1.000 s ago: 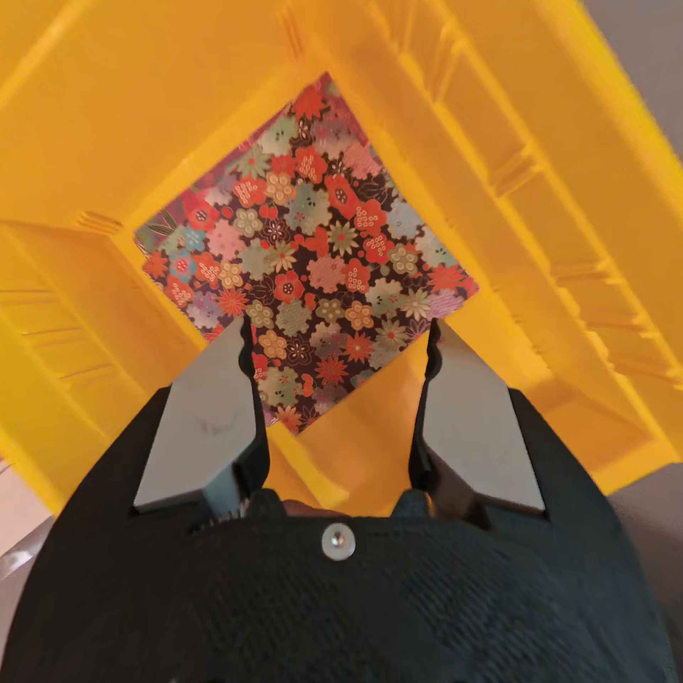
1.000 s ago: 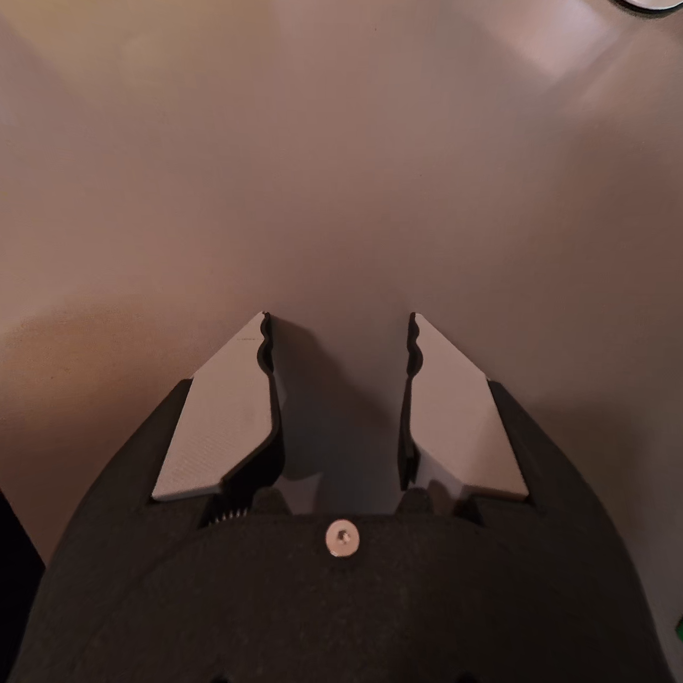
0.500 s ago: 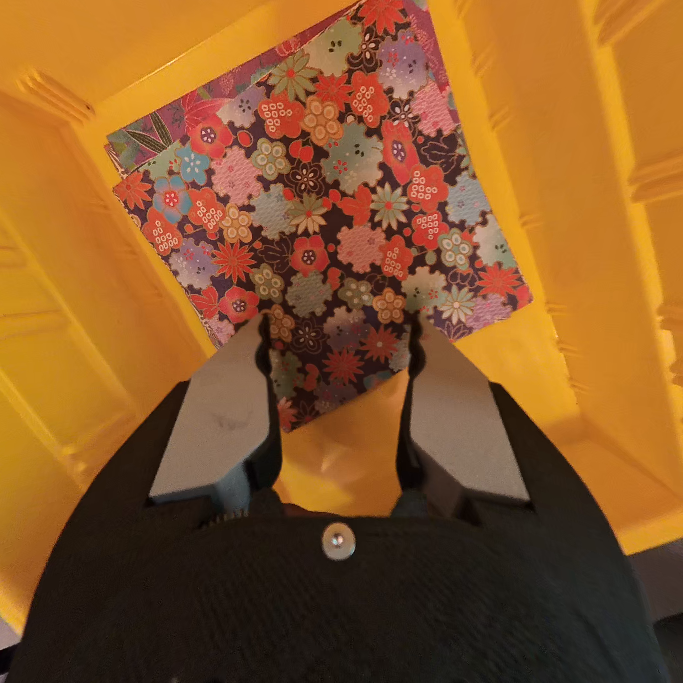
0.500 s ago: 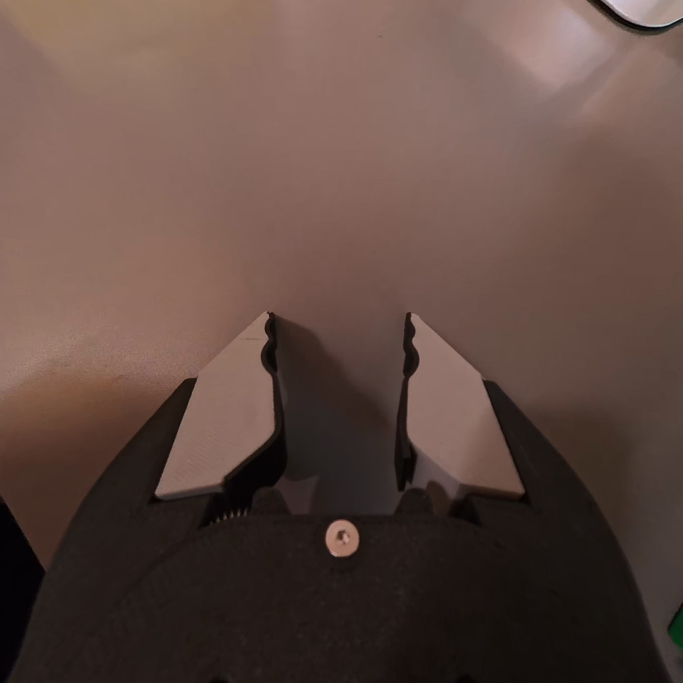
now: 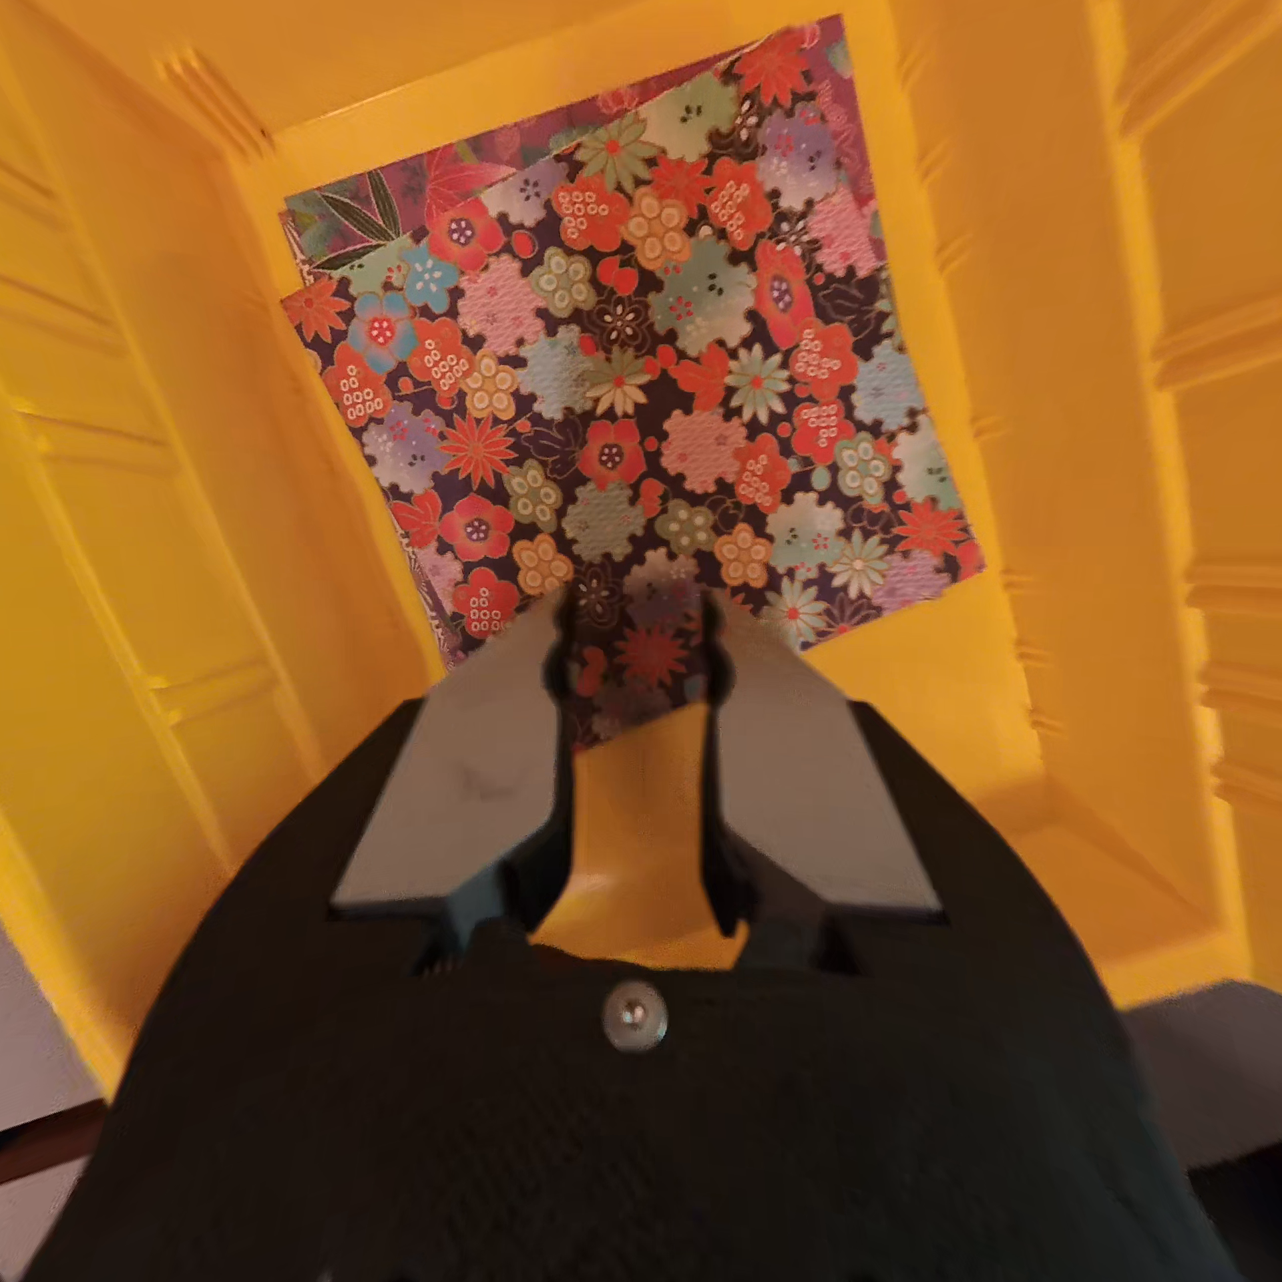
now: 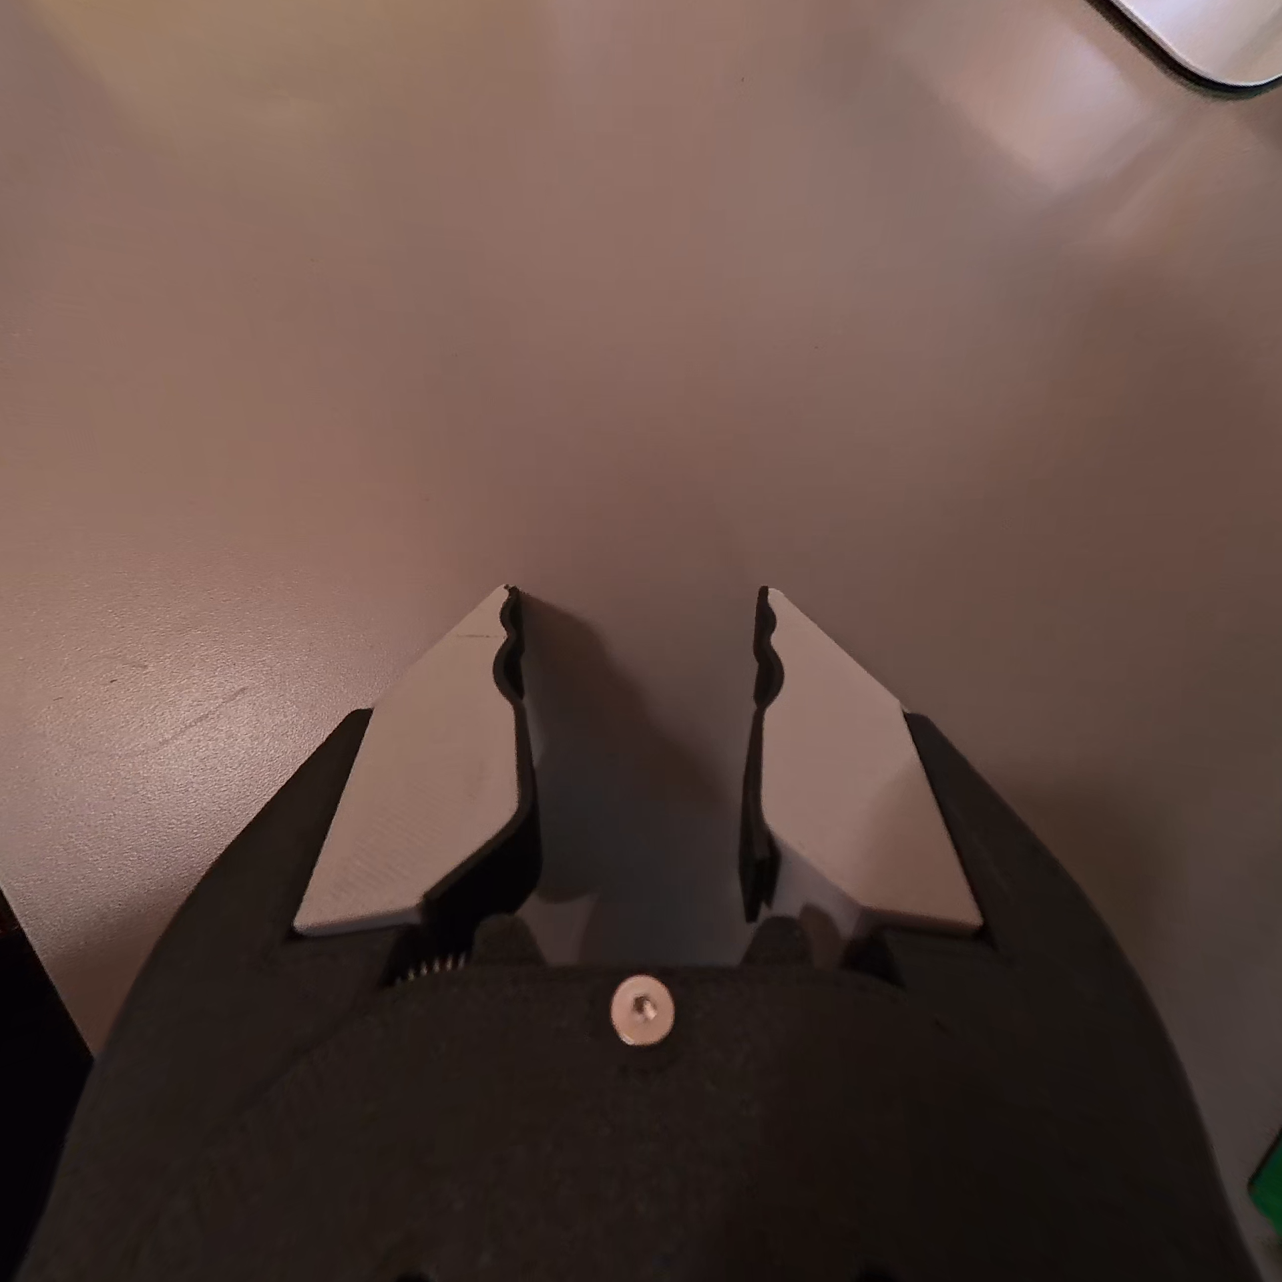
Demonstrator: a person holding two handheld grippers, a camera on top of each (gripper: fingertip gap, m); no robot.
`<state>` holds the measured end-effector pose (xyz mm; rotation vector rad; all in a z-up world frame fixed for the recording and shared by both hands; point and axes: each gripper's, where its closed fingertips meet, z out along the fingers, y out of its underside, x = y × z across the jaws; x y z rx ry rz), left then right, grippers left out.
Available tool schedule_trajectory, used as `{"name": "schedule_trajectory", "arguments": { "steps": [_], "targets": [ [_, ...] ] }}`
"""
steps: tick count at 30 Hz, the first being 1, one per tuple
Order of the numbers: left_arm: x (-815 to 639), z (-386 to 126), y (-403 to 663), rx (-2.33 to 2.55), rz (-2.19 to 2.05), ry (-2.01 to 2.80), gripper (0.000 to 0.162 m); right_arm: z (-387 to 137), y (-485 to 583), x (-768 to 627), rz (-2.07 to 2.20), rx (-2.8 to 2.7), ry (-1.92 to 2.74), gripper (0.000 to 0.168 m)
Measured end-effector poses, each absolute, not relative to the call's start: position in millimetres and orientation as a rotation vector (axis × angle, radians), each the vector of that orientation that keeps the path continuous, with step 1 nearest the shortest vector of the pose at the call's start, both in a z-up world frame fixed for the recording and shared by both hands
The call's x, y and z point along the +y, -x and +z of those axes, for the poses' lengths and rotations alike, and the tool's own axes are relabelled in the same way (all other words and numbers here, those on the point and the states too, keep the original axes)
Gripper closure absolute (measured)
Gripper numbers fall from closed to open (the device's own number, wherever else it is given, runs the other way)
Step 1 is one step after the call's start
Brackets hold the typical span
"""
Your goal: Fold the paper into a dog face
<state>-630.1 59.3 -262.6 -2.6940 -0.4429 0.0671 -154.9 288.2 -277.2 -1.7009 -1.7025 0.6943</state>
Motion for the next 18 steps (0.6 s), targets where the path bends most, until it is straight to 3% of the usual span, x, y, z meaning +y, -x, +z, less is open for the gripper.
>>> {"name": "schedule_trajectory", "arguments": {
  "steps": [1, 6, 12, 18],
  "targets": [
    [60.5, -255.7, 626.9, -0.441, 0.027, 2.683, 0.113, -277.2, 155.0, 288.0, 0.694, -1.704, 1.699, 0.105],
    [53.2, -242.5, 626.5, -0.391, 0.090, 2.745, 0.094, -277.7, 155.1, 287.3, 0.705, -1.709, 1.704, 0.105],
    [44.2, -273.3, 623.7, -0.717, 0.019, 2.846, 0.067, -277.7, 155.0, 287.2, 0.708, -1.709, 1.708, 0.105],
    [45.8, -276.0, 614.5, -0.776, 0.072, 2.906, 0.077, -277.7, 155.1, 286.9, 0.709, -1.710, 1.707, 0.105]
  ]
}}
